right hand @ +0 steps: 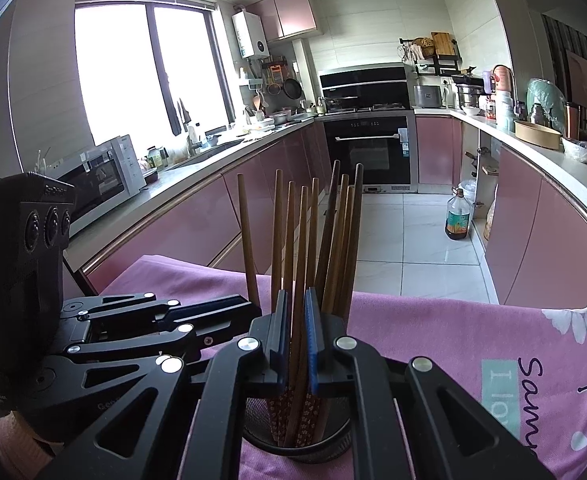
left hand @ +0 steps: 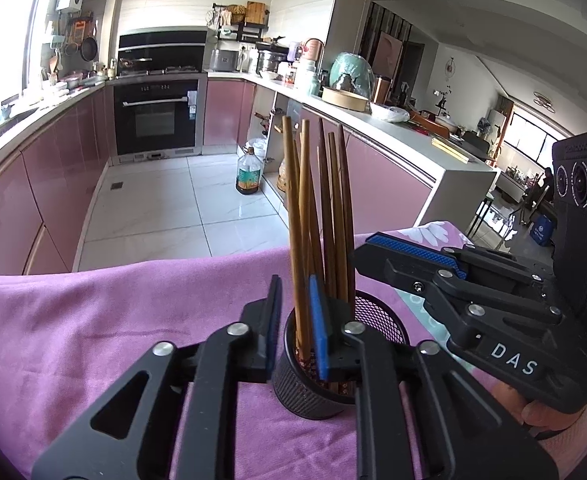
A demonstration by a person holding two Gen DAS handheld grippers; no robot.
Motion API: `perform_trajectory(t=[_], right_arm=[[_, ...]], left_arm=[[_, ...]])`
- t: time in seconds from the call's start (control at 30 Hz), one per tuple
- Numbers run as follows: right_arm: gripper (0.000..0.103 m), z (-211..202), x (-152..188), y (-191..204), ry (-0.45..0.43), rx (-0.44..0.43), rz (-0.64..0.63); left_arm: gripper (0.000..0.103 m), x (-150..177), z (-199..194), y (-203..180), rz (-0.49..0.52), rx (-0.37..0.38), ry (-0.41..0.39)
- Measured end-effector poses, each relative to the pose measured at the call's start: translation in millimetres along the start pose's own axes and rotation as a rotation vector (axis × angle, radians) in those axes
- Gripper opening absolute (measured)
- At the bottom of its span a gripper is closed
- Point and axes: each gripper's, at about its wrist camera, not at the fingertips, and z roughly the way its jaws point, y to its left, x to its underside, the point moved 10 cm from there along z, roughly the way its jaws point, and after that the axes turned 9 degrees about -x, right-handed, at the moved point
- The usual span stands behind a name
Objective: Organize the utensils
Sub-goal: 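Open the left tool and pull back from the cup while the right tool releases too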
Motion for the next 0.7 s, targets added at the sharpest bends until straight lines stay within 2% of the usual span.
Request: perform_trajectory(t=[0.07, 0.13, 0.2, 0.3, 0.33, 0.43, 0.47, 0.5, 0.53, 0.67, 0.7], right_arm=[[0.013, -2, 1, -1, -0.002, 0.002, 0.004], [0.013, -3, 3, -1, -0.001, 0.003, 0.006], [0.015, -5, 6, -1, -0.001, 0.003, 0.008], [0.019, -7, 10, -1, -0.003, 0.007, 0.011], [0.02, -8, 11, -1, -0.004, 0.009, 0.011], [0.022, -12, 15, -1, -0.009, 0.019, 0.01], [0.028, -15, 16, -1, -0.014, 0.026, 0.008], [0.038, -18, 18, -1, -0.023, 0.038, 0.006], [0.042, -21, 19, -2, -0.032, 0.049, 0.003], [0.068, -34, 25, -4, -0.054, 0.084, -0.002], [0.071, -39, 27, -5, -0.063, 0.085, 0.002]], left_arm=[[0.032, -1, -3, 2, -0.004, -0.007, -0.016], [0.034, -2, -6, 4, -0.007, -0.01, -0.026], [0.04, -1, -9, 7, -0.009, -0.02, -0.036], [0.06, 0, -14, 10, -0.013, -0.045, -0.059], [0.07, 0, -17, 12, -0.015, -0.055, -0.069], [0.08, 4, -26, 17, -0.023, -0.07, -0.093], [0.089, 5, -30, 19, -0.026, -0.079, -0.103], [0.094, 7, -33, 21, -0.029, -0.089, -0.112], [0.098, 8, -38, 24, -0.035, -0.103, -0.129], [0.098, 18, -53, 38, -0.059, -0.135, -0.153], [0.098, 21, -57, 42, -0.066, -0.145, -0.159]])
